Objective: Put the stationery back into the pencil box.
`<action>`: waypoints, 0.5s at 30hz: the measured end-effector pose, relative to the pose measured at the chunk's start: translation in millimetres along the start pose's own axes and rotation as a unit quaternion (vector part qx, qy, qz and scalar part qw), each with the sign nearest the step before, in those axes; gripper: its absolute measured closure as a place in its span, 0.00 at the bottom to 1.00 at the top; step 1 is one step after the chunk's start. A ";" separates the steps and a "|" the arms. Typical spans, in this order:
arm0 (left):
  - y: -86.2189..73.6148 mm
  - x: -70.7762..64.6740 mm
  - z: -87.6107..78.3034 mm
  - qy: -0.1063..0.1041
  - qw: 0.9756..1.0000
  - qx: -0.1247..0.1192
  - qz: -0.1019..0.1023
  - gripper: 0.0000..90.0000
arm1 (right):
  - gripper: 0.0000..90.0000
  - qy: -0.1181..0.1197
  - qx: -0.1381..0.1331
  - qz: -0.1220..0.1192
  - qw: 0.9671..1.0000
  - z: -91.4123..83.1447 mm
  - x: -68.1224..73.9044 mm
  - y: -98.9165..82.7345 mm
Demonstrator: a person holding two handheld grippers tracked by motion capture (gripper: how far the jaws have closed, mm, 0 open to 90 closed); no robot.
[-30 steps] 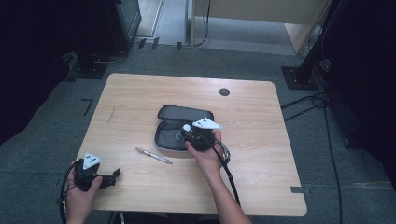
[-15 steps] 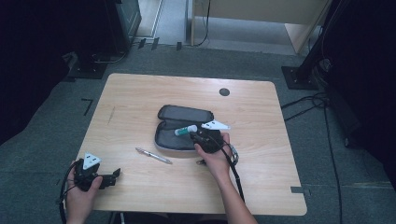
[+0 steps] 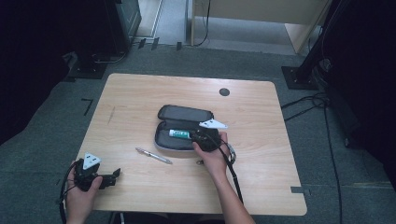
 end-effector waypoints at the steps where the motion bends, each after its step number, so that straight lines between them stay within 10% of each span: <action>1: 0.0 0.1 0.0 0.000 1.000 0.000 0.001 0.00 | 0.77 0.006 -0.008 -0.003 1.000 -3.3 4.8 1.9; 15: 0.0 0.0 0.0 0.000 1.000 0.000 0.001 0.00 | 0.84 0.101 -0.012 -0.074 0.992 -14.0 83.1 -25.9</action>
Point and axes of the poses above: each handheld gripper's, and its own axes: z roughly forward along the jaws, y roughly out of its top, x roughly to its left, the point moved 9 cm from there along z, roughly forward along the jaws, and after that the axes turned 3 degrees about -z, right-handed, at the moved point
